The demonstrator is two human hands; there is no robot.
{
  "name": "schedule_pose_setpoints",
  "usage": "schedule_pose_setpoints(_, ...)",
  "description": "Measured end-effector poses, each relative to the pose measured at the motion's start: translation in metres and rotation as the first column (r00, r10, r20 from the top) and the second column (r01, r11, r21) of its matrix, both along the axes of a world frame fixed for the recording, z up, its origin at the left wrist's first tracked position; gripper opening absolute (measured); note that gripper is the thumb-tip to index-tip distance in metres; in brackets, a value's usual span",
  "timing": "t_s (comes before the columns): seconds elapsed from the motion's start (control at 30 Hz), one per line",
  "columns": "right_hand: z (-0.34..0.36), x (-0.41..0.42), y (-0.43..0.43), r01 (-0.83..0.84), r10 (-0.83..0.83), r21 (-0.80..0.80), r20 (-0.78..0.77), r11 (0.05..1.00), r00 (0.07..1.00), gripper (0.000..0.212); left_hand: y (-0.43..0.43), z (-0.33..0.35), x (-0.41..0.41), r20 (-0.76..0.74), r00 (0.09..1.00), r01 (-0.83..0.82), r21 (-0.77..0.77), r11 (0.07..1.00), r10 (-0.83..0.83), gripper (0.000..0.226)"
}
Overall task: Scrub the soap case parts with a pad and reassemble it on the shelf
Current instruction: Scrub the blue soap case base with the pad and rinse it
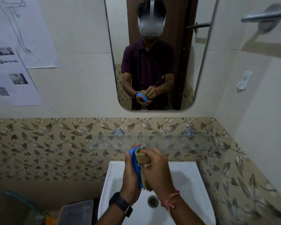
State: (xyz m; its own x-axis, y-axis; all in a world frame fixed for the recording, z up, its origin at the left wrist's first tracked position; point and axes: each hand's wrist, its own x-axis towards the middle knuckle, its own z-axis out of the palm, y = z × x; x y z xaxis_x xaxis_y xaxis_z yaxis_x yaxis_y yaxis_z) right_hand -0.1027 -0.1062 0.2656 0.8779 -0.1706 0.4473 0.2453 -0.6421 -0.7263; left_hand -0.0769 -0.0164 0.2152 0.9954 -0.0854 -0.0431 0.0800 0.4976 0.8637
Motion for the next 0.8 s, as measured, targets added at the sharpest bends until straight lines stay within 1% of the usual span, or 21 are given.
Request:
schedule_pose_setpoints(0.03, 0.001, 0.001, 0.001, -0.052, 0.053, 0.068, -0.004, 0.996, 0.999, 0.034, 0.000, 0.000, 0.000, -0.003, 1.000, 0.004, 0.000, 1.000, -0.004, 0.059)
schedule_pose_setpoints(0.1, 0.000, -0.002, -0.001, -0.247, 0.258, 0.125, -0.074, 0.961, 0.963, 0.040, 0.007, 0.001, 0.003, -0.023, 1.000, 0.004, -0.021, 1.000, -0.004, 0.058)
schedule_pose_setpoints(0.13, -0.001, -0.003, -0.006, -0.343, 0.354, 0.101, -0.137, 0.934, 0.925, 0.039, 0.012, 0.001, 0.006, -0.023, 1.000, 0.008, -0.024, 1.000, -0.009, 0.058)
schedule_pose_setpoints(0.17, -0.002, -0.004, -0.012, -0.409, 0.407, 0.039, -0.218, 0.912, 0.887, 0.036, 0.016, 0.001, 0.009, -0.011, 1.000, 0.015, -0.016, 1.000, -0.015, 0.058)
schedule_pose_setpoints(0.2, -0.003, -0.005, -0.018, -0.437, 0.408, -0.035, -0.296, 0.899, 0.864, 0.033, 0.019, 0.002, 0.010, 0.005, 1.000, 0.020, -0.009, 1.000, -0.020, 0.058)
schedule_pose_setpoints(0.23, -0.003, -0.005, -0.022, -0.420, 0.365, -0.101, -0.339, 0.902, 0.867, 0.030, 0.020, 0.003, 0.009, 0.010, 1.000, 0.022, -0.013, 1.000, -0.022, 0.057)
schedule_pose_setpoints(0.27, -0.001, -0.003, -0.025, -0.362, 0.300, -0.139, -0.335, 0.922, 0.893, 0.027, 0.018, 0.004, 0.007, -0.003, 1.000, 0.022, -0.026, 0.999, -0.022, 0.058)
schedule_pose_setpoints(0.33, 0.005, 0.001, -0.024, -0.160, 0.125, -0.169, -0.198, 0.972, 0.972, 0.025, 0.011, 0.005, 0.001, -0.033, 0.999, 0.014, -0.038, 0.999, -0.016, 0.061)
schedule_pose_setpoints(0.37, 0.009, 0.004, -0.021, -0.074, 0.057, -0.156, -0.114, 0.985, 0.992, 0.027, 0.007, 0.003, -0.001, -0.041, 0.999, 0.019, -0.039, 0.999, -0.021, 0.061)
schedule_pose_setpoints(0.4, 0.013, 0.005, -0.016, -0.038, 0.031, -0.127, -0.051, 0.991, 0.998, 0.030, 0.003, 0.001, -0.003, -0.045, 0.999, 0.028, -0.042, 0.999, -0.030, 0.060)
schedule_pose_setpoints(0.43, 0.015, 0.004, -0.012, -0.058, 0.056, -0.088, -0.027, 0.994, 0.998, 0.034, 0.002, 0.000, -0.005, -0.043, 0.998, 0.037, -0.047, 0.998, -0.039, 0.059)
schedule_pose_setpoints(0.47, 0.017, 0.002, -0.009, -0.131, 0.129, -0.046, -0.046, 0.990, 0.991, 0.037, 0.004, -0.001, -0.006, -0.036, 0.998, 0.043, -0.056, 0.998, -0.045, 0.059)
schedule_pose_setpoints(0.5, 0.017, -0.001, -0.006, -0.235, 0.233, -0.007, -0.110, 0.972, 0.966, 0.038, 0.007, -0.002, -0.004, -0.029, 0.999, 0.039, -0.058, 0.998, -0.041, 0.058)
schedule_pose_setpoints(0.53, 0.016, -0.005, -0.006, -0.340, 0.335, 0.011, -0.210, 0.940, 0.918, 0.036, 0.012, -0.002, -0.002, -0.029, 0.999, 0.025, -0.048, 0.999, -0.026, 0.057)
schedule_pose_setpoints(0.57, 0.014, -0.007, -0.007, -0.434, 0.407, -0.006, -0.336, 0.901, 0.850, 0.034, 0.017, -0.002, 0.001, -0.032, 0.999, 0.008, -0.030, 1.000, -0.009, 0.057)
schedule_pose_setpoints(0.6, 0.011, -0.008, -0.011, -0.490, 0.413, -0.071, -0.442, 0.869, 0.797, 0.036, 0.023, -0.001, 0.002, -0.033, 0.999, 0.001, -0.014, 1.000, -0.001, 0.058)
schedule_pose_setpoints(0.63, 0.008, -0.007, -0.015, -0.488, 0.361, -0.151, -0.495, 0.860, 0.790, 0.038, 0.026, 0.001, 0.004, -0.028, 1.000, 0.003, -0.012, 1.000, -0.003, 0.059)
schedule_pose_setpoints(0.67, 0.006, -0.006, -0.019, -0.436, 0.291, -0.210, -0.492, 0.875, 0.821, 0.038, 0.028, 0.003, 0.004, -0.023, 1.000, 0.002, -0.017, 1.000, -0.003, 0.061)
schedule_pose_setpoints(0.73, 0.007, -0.004, -0.018, -0.285, 0.179, -0.238, -0.386, 0.928, 0.905, 0.024, 0.030, 0.008, 0.003, -0.012, 1.000, 0.000, -0.028, 1.000, 0.000, 0.061)
schedule_pose_setpoints(0.77, 0.009, -0.002, -0.015, -0.211, 0.138, -0.237, -0.291, 0.948, 0.947, 0.014, 0.029, 0.010, 0.002, -0.003, 1.000, 0.001, -0.028, 1.000, -0.001, 0.060)
schedule_pose_setpoints(0.8, 0.010, -0.001, -0.010, -0.134, 0.095, -0.222, -0.180, 0.966, 0.979, 0.010, 0.026, 0.012, 0.000, 0.001, 1.000, 0.007, -0.020, 1.000, -0.006, 0.060)
